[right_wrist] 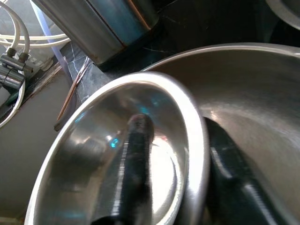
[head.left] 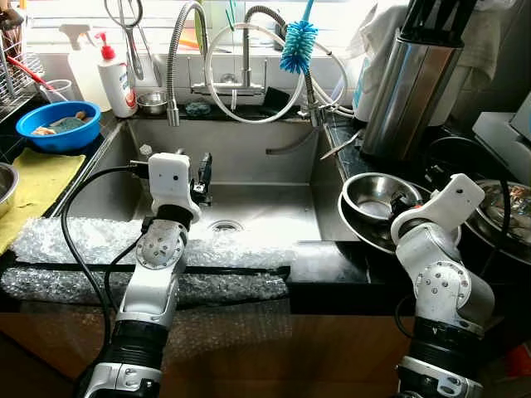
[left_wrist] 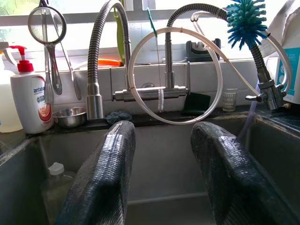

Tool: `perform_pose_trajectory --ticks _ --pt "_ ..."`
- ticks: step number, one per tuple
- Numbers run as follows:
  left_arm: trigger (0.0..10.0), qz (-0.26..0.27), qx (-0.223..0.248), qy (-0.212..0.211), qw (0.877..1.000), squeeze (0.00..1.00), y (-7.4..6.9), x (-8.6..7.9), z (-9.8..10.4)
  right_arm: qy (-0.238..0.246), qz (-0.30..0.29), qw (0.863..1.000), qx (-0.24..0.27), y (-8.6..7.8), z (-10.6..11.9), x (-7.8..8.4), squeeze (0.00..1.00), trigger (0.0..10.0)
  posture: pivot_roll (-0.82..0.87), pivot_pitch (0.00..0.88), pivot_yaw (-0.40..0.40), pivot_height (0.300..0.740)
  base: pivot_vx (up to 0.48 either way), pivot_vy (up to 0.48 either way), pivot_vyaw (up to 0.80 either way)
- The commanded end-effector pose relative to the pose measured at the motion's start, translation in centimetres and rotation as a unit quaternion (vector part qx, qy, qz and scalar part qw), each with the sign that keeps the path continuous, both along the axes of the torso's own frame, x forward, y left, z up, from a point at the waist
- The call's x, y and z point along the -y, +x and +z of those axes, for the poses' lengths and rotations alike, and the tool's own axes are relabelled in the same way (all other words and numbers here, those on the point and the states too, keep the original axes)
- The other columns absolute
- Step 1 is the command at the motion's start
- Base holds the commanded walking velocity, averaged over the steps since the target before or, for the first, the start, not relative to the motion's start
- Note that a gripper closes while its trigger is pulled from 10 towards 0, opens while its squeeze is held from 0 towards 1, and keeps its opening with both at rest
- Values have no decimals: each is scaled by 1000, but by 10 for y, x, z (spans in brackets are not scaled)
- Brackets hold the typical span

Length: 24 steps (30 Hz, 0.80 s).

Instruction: Kitchen organization

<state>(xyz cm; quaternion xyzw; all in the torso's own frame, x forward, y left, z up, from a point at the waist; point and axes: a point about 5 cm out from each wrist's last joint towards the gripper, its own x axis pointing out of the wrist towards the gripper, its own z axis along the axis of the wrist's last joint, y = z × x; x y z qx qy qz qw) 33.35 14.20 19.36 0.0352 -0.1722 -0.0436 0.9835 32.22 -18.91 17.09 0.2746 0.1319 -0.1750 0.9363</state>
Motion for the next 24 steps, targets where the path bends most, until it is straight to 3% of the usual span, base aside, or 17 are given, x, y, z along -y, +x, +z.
perform_pose_trajectory --ticks 1,6,13,16,17,18,19,20,22,23,24 --pt "10000 -1 5 12 1000 0 2 3 5 7 -1 1000 9 2 6 0 0 0 -99 0 -40 740 0 0 0" --pt "10000 -2 6 12 1000 0 2 3 5 7 -2 1000 13 2 9 -1 0 0 -101 0 -40 740 0 0 0" --pt "10000 -2 11 10 1000 0 4 4 8 -6 1 999 39 1 31 -6 0 0 -102 0 -42 740 0 0 0" --pt "10000 -1 16 4 1000 0 3 4 11 -39 17 997 61 -1 47 -13 0 0 -103 0 -43 740 0 0 0" --pt "10000 0 15 -5 1000 0 3 3 12 -47 24 996 69 -1 52 -15 0 1765 -103 0 -43 740 0 0 0" --pt "10000 0 15 -12 1000 0 4 3 12 -51 28 996 74 -1 55 -17 0 1765 -103 0 -43 740 0 0 0" --pt "10000 0 14 -19 1000 0 4 3 13 -60 34 994 82 -1 58 -18 0 8941 -105 0 -45 740 0 0 0" --pt "10000 -1 13 -30 999 0 4 4 14 -75 44 992 97 0 64 -20 0 10000 -105 0 -45 740 0 0 0" --pt "10000 -2 13 -44 999 0 5 4 15 -95 54 986 125 2 71 -22 0 10000 -107 0 -46 740 0 0 0" --pt "10000 -10 14 -43 999 0 5 6 16 -89 64 979 173 4 77 -23 0 10000 -104 0 -46 740 0 0 0" --pt "10000 -10 14 -43 999 0 5 6 16 -89 64 979 173 4 77 -23 0 10000 -104 0 -46 740 0 0 0"
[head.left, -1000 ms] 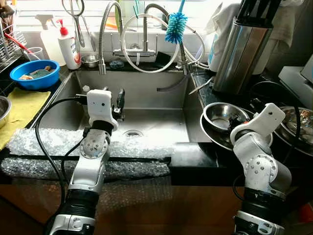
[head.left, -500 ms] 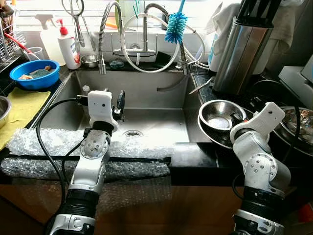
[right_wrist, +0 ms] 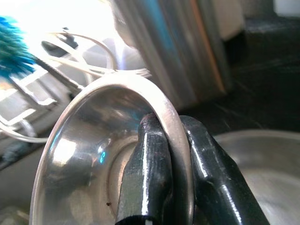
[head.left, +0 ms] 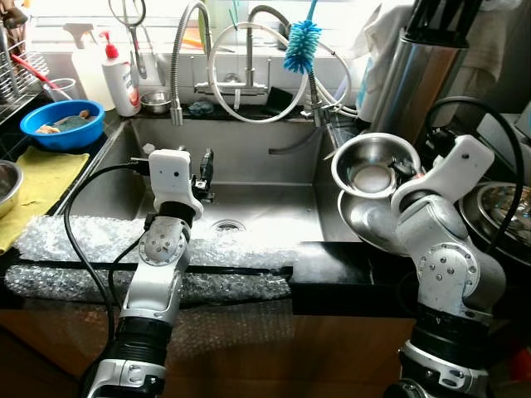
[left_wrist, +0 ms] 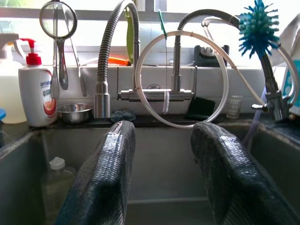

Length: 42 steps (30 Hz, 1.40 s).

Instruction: Kitchen organization

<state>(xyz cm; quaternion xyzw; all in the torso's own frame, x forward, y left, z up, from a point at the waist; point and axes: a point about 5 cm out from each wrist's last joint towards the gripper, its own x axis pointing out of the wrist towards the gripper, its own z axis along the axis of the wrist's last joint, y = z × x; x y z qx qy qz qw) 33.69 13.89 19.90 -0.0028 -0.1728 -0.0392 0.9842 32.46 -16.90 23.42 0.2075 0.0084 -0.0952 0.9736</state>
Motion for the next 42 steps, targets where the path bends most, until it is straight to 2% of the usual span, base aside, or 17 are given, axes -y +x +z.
perform_pose_trajectory --ticks 1,3,5,7,8,9,10,13,17,18,21,23,24,33,42 --pt "10000 -12 14 -9 1000 0 3 4 12 3 20 998 60 2 15 -4 0 10000 -102 0 -47 740 0 0 0" --pt "10000 -28 3 -32 999 0 4 6 13 10 37 996 78 2 13 -4 0 10000 -100 0 -48 740 0 0 0" --pt "10000 -42 -10 -76 996 0 6 3 13 17 62 994 87 3 7 -8 0 10000 -99 0 -49 740 0 0 0" --pt "10000 -53 -15 -97 994 0 6 3 13 20 82 992 94 4 2 -11 0 10000 -99 0 -49 740 0 0 0" --pt "10000 -68 -23 -113 991 1000 6 3 12 22 98 990 103 4 -3 -14 0 10000 -96 0 -48 740 0 0 0" --pt "10000 -91 -29 -126 987 1000 5 5 12 21 119 986 114 4 -12 -17 0 10000 -91 0 -48 740 0 0 0" --pt "10000 -91 -29 -126 987 1000 5 5 12 21 119 986 114 4 -12 -17 0 10000 -91 0 -48 740 0 0 0" --pt "10000 -123 -28 -107 986 1000 2 11 14 23 142 983 118 3 -25 -19 0 10000 -88 0 -50 740 0 0 0" --pt "10000 -156 -20 -148 976 1000 -1 19 21 27 151 981 120 3 -33 -19 0 10000 -87 0 -56 740 0 0 0" --pt "10000 -171 -19 -154 973 0 -2 22 24 22 150 982 116 3 -35 -18 0 10000 -87 0 -56 740 0 0 0" --pt "10000 -189 -20 -159 969 0 -4 25 26 13 148 982 114 4 -38 -18 0 10000 -87 0 -56 740 0 0 0" --pt "10000 -250 -30 -125 960 0 -10 44 29 29 167 977 132 3 -38 -22 0 10000 -83 0 -61 740 0 0 0" --pt "10000 -258 -33 -126 957 0 -11 46 29 28 169 976 133 3 -38 -24 0 10000 -82 0 -62 740 0 0 0" --pt "10000 -289 -54 -98 951 0 -18 53 26 16 192 971 142 7 -40 -34 0 10000 -74 0 -65 740 0 0 0" --pt "10000 -292 -59 -96 950 0 -19 53 26 15 192 970 146 7 -40 -35 0 10000 -73 0 -65 740 0 0 0"
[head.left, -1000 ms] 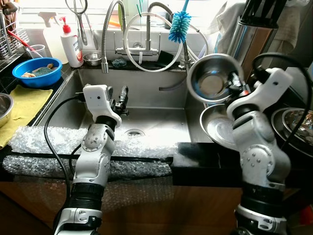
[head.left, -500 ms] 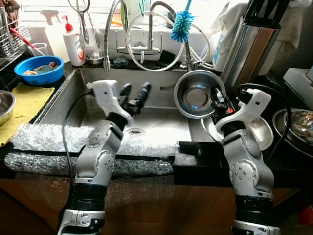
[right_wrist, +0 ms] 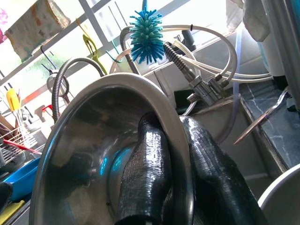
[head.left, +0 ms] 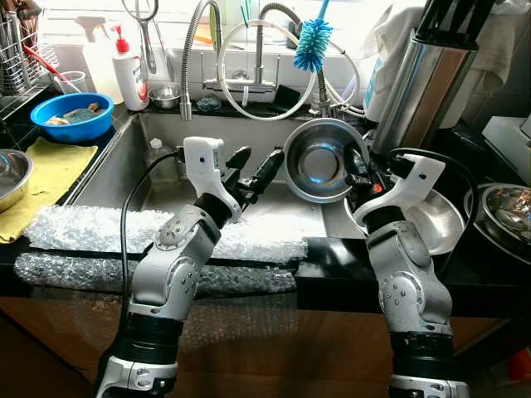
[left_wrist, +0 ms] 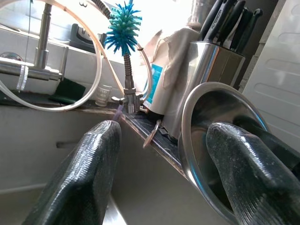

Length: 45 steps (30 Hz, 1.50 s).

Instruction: Kitchen organization

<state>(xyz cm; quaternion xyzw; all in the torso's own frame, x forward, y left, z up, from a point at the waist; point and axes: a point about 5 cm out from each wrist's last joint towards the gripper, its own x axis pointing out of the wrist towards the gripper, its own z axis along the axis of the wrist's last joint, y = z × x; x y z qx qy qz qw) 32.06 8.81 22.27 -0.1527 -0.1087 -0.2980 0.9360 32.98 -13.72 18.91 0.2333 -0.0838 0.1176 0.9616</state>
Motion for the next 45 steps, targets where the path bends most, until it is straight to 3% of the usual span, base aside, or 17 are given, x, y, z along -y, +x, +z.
perform_pose_trajectory --ticks 1,6,10,19,24,25,34,35,37,38,45 --pt "10000 -10 3 3 1000 0 -3 3 2 -4 5 1000 12 2 5 -3 0 10000 -73 0 -65 740 0 0 0" --pt "10000 -11 2 3 1000 0 -3 3 2 -5 5 1000 13 2 5 -4 0 10000 -73 0 -65 740 0 0 0" --pt "10000 -27 -3 83 996 0 -6 15 -13 -19 21 999 23 4 7 -19 0 10000 -67 0 -63 740 0 0 0" --pt "10000 -28 2 99 995 0 -7 17 -13 -19 30 999 28 6 8 -25 0 10000 -62 0 -64 740 0 0 0" --pt "10000 5 -3 108 994 0 -2 15 -14 -21 33 999 36 6 13 -28 0 10000 -63 0 -64 740 0 0 0" --pt "10000 34 -10 121 992 0 2 12 -16 -21 35 998 37 6 13 -29 0 10000 -64 0 -64 740 0 0 0" --pt "10000 97 -30 79 992 0 12 6 -12 -28 40 998 46 6 16 -32 0 10000 -63 0 -63 740 0 0 0" --pt "3647 98 -30 78 992 0 12 6 -11 -28 40 998 46 6 16 -32 0 10000 -64 0 -63 740 0 0 0" --pt "3647 97 -30 79 992 0 13 6 -11 -28 40 998 46 6 16 -32 0 10000 -64 0 -63 740 0 0 0" --pt "0 95 -31 77 992 0 13 6 -11 -28 41 998 47 6 16 -32 0 10000 -64 0 -63 740 0 0 0" --pt "0 97 -40 71 992 0 13 7 -12 -31 43 998 47 5 15 -34 0 10000 -61 0 -63 740 0 0 0"
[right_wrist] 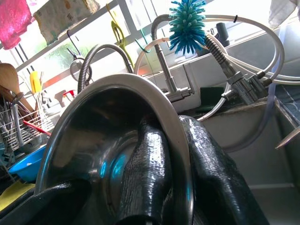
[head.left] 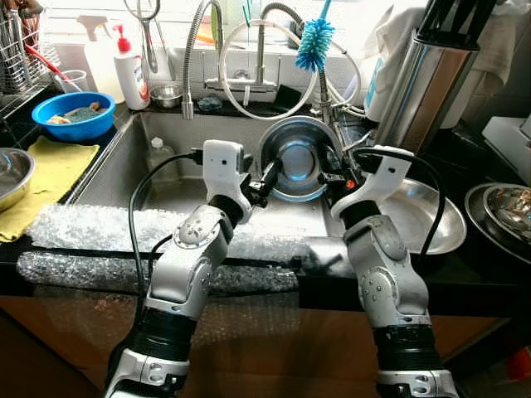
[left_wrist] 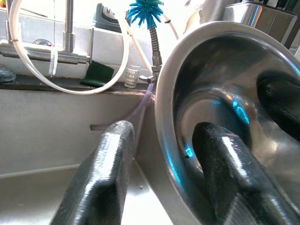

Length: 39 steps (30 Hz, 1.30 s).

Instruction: Kitchen organization

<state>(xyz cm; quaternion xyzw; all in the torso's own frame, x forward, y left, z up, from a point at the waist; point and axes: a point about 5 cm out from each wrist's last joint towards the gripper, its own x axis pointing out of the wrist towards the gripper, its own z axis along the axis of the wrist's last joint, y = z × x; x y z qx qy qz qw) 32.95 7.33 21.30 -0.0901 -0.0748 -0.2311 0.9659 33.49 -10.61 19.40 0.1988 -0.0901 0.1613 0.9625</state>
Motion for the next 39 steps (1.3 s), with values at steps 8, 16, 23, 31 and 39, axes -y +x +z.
perform_pose_trajectory --ticks 8,16,23,31,39 --pt "0 25 -10 4 1000 0 4 -8 -1 5 5 1000 25 1 10 -3 0 10000 -60 0 -63 740 0 0 0" --pt "0 25 -8 1 1000 0 4 -8 0 2 5 1000 25 1 10 -3 0 10000 -59 0 -64 740 0 0 0" --pt "0 25 -8 -4 1000 0 4 -9 1 -1 5 1000 24 1 9 -4 0 10000 -56 0 -65 740 0 0 0" --pt "0 24 -7 -8 1000 0 4 -9 2 -3 4 1000 24 1 9 -4 0 10000 -57 0 -66 740 0 0 0" --pt "10000 2 5 -11 1000 0 0 -2 5 0 9 1000 16 2 8 -6 1000 10000 -58 0 -65 740 0 0 0"
